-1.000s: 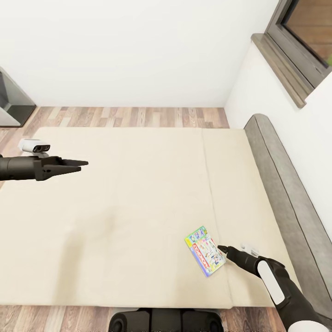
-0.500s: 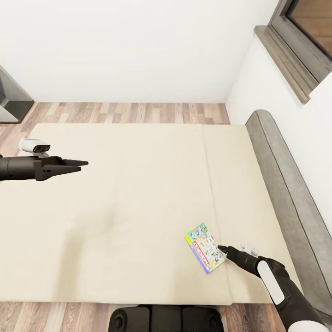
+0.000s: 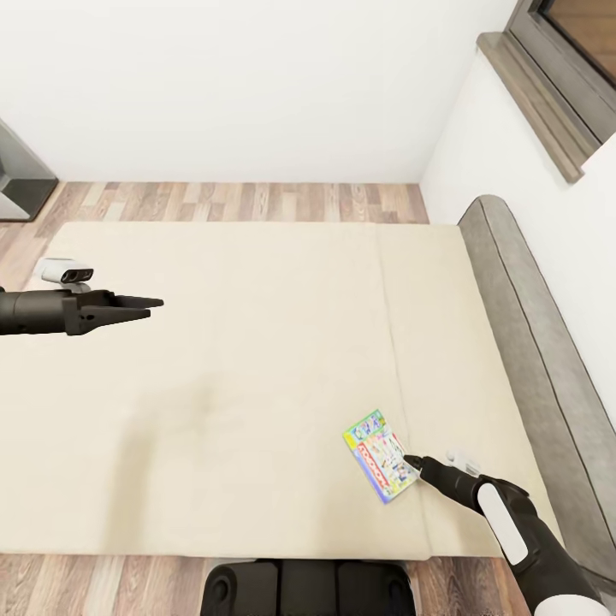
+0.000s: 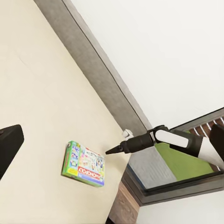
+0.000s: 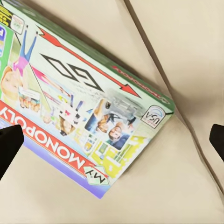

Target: Put all the toys in the child's room - the three board games (two on the bed and one on the table), the two jigsaw puzzles on the table, and the tennis ball on the table - inside the toy box on the table in the child's room.

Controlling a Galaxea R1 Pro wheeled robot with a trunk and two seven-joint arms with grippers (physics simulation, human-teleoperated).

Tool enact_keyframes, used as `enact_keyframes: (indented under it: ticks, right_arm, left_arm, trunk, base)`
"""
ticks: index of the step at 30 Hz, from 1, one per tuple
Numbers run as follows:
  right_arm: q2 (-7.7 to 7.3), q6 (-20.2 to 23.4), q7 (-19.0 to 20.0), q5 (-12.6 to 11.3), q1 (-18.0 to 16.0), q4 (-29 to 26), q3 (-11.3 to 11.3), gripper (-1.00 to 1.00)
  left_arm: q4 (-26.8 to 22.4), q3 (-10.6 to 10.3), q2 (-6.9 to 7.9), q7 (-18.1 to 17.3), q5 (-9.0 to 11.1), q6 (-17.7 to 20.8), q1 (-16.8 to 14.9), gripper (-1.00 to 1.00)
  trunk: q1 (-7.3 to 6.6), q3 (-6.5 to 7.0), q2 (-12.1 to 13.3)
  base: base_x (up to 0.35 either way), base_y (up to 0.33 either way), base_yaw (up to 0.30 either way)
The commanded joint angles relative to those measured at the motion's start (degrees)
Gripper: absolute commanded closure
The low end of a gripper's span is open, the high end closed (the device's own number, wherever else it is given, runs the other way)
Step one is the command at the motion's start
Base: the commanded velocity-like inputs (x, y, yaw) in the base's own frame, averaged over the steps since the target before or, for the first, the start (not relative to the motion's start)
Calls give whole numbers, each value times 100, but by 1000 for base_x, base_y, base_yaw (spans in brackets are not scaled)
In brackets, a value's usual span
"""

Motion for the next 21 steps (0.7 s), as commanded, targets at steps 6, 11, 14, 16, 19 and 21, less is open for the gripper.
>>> enact_keyframes:
  ticks: [6, 11, 14, 16, 19, 21]
  right_arm:
    - [-4, 35, 29, 6, -72, -5, -18, -100]
    - [-14, 42, 89, 30, -237, -6, -11, -100]
    - [-25, 43, 122, 50, -274, -6, -15, -100]
    - [-45, 40, 131, 57, -293, -6, -16, -100]
    - [-67, 37, 139, 61, -322, -6, -18, -100]
    - [-81, 36, 141, 63, -349, -6, -18, -100]
  left_arm:
    - [0, -2, 1, -22, -4, 61, -3, -100]
    - [0, 12, 4, -22, -11, 61, -3, -100]
    - [0, 24, 5, -22, -11, 61, -2, -100]
    - [0, 29, 4, -22, -7, 61, -3, -100]
    - [0, 31, 2, -22, -11, 61, -3, -100]
    - [0, 32, 3, -22, -12, 61, -3, -100]
  trunk:
    - [3, -62, -9]
    - [3, -108, -9]
    - [3, -135, -9]
    - [3, -154, -9]
    - [3, -182, -9]
    - [3, -200, -9]
  base:
    - [0, 0, 0]
    - [0, 0, 0]
    - [0, 0, 0]
    - [0, 0, 0]
    - [0, 0, 0]
    - [0, 0, 0]
